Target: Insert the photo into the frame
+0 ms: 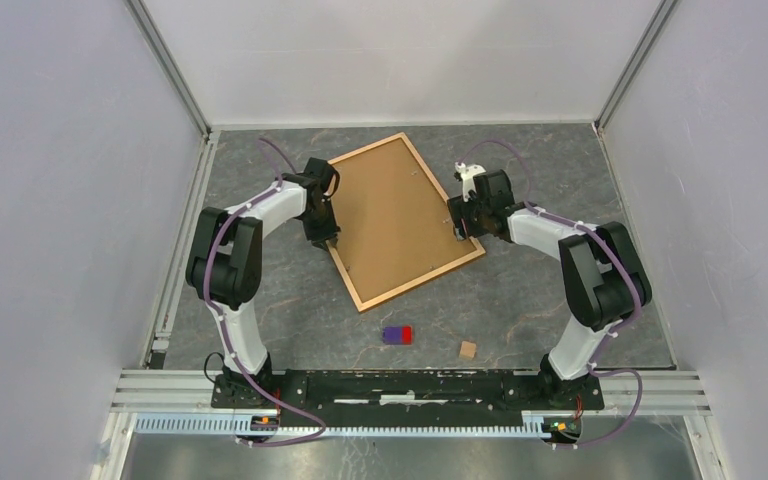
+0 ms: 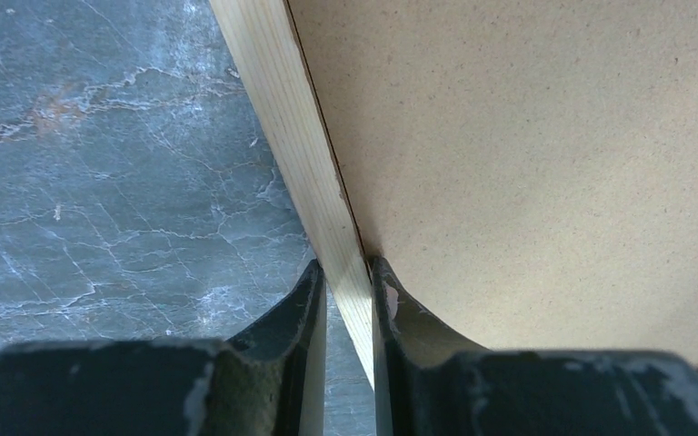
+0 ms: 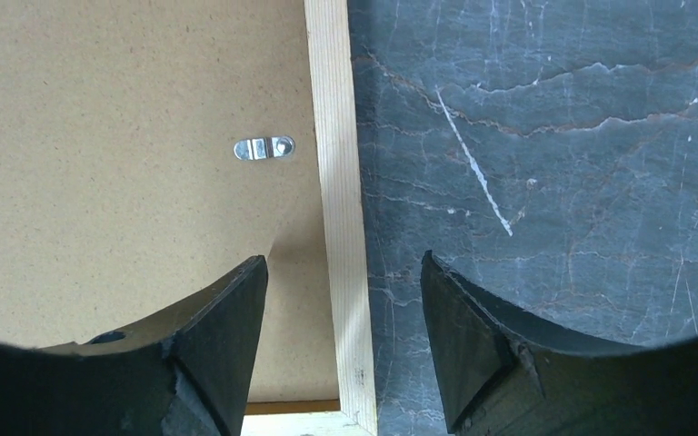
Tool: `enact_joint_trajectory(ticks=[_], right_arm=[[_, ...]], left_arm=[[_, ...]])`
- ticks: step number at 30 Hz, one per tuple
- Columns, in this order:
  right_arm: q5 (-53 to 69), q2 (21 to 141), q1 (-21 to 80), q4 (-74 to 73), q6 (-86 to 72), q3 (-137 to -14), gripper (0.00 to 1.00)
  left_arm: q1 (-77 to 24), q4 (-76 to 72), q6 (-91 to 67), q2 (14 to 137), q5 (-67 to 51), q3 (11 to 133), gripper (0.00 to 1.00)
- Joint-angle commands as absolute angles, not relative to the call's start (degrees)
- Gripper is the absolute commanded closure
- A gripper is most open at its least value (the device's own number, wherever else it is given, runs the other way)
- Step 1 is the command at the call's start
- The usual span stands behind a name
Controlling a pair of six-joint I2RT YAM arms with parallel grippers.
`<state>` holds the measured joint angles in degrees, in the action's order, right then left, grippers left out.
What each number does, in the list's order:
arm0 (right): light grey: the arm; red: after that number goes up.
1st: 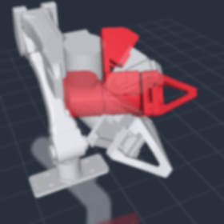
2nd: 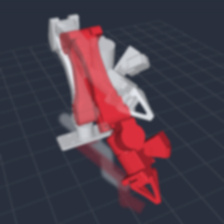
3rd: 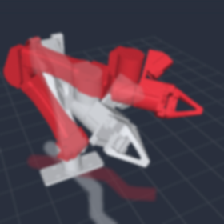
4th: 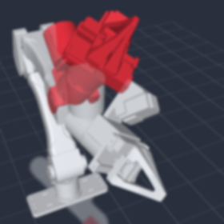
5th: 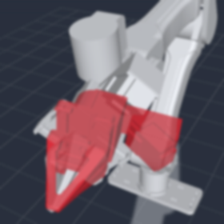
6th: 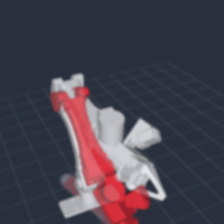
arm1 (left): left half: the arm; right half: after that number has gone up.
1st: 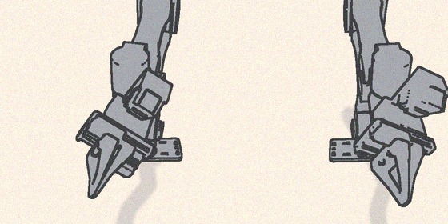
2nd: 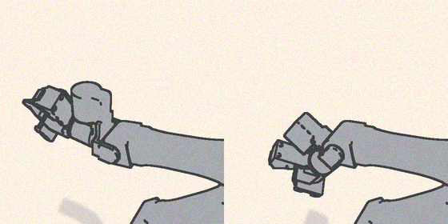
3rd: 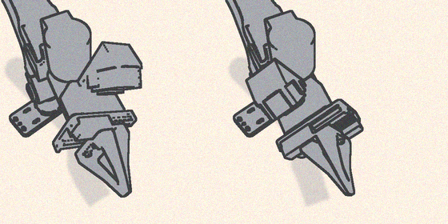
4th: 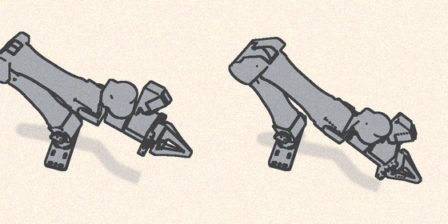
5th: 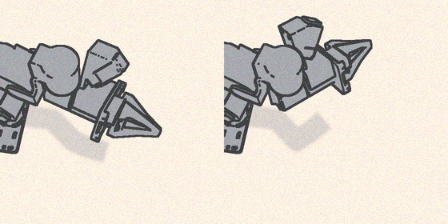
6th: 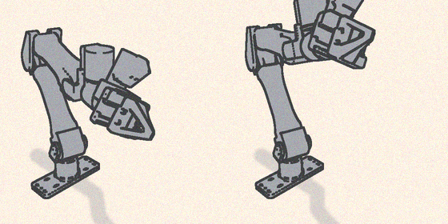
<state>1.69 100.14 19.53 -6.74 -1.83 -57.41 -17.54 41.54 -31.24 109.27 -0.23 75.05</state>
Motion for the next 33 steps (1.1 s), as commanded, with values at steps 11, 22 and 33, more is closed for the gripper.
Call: enact_joint_trajectory(ticks=[11,22,33], right_arm=[[5.34,97.5,20.07,-0.44,-7.3,-50.52,0.54],[3.85,89.0,21.23,1.18,-9.26,-40.7,0.58],[0.35,96.14,21.42,-1.76,-6.09,-48.0,0.47]], left_arm=[[-20.78,39.46,-25.87,106.74,-2.43,73.88,0.98],[-20.73,39.46,-27.29,108.12,-3.78,77.26,0.98],[-20.64,41.01,-26.64,108.82,-1.47,77.46,0.98]])
